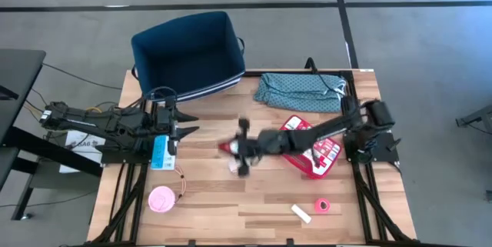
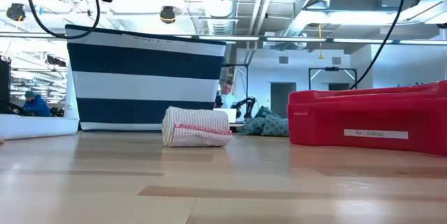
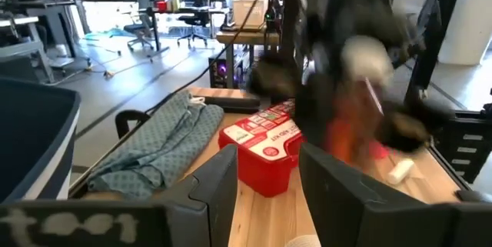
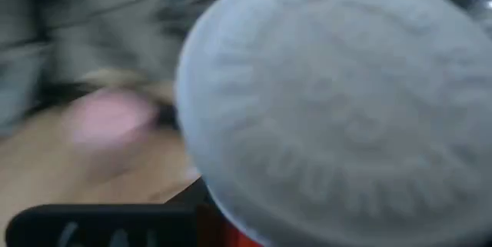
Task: Pick & place medical supplies in basket/bin
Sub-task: Put the red pill bottle into the blue bin
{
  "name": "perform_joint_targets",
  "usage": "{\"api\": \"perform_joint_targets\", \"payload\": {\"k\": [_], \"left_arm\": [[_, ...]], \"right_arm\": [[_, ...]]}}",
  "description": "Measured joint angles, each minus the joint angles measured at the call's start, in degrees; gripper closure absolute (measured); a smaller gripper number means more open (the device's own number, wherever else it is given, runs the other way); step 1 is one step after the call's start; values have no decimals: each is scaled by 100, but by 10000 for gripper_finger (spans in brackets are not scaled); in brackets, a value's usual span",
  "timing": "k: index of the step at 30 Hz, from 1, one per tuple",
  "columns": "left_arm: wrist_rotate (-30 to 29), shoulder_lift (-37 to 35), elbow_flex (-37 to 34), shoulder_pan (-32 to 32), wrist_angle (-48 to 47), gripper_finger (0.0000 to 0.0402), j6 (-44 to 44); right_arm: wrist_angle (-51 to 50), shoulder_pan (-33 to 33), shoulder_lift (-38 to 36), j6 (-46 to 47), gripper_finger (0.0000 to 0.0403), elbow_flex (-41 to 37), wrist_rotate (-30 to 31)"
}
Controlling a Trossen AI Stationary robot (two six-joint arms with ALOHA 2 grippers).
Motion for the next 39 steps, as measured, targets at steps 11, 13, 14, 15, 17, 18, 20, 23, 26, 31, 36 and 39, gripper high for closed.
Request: {"api": "perform_joint_targets", "payload": {"k": [11,13,14,15,17,18,20,23,26,31,36,39], "left_arm": [[113,1,0,-1,-31,272,266],[114,0,0,-2,-31,272,264],[113,0,0,-2,-35,272,263],[108,1,0,-1,-47,272,266],[78,21,0,-2,-53,272,286],[76,47,0,-2,-47,272,282],[76,97,0,-1,-68,272,271],[73,216,0,-2,-67,272,275],[-35,352,0,-2,-29,272,271],[-463,572,0,4,-33,272,177],[-534,741,-2,4,4,272,-218],[-539,786,-2,-4,-20,272,-390]], "right_arm": [[103,-2308,495,285,307,1849,-538],[-79,-2761,1021,703,307,2260,-1179],[-108,-2910,1303,882,307,2527,-1350],[-150,-3023,1555,992,306,2812,-1429],[-562,-3153,1924,996,306,3468,-1451],[-962,-3162,2086,860,306,3874,-1418],[-2062,-3137,2413,458,306,4800,-1242],[-3824,-3074,3011,256,306,6338,-825],[-3413,-3141,2974,212,306,5960,-874],[-3775,-3363,3029,721,306,5621,-775],[-3908,-3342,3064,657,304,5626,-836],[-4056,-3320,3072,534,291,5614,-896]]}}
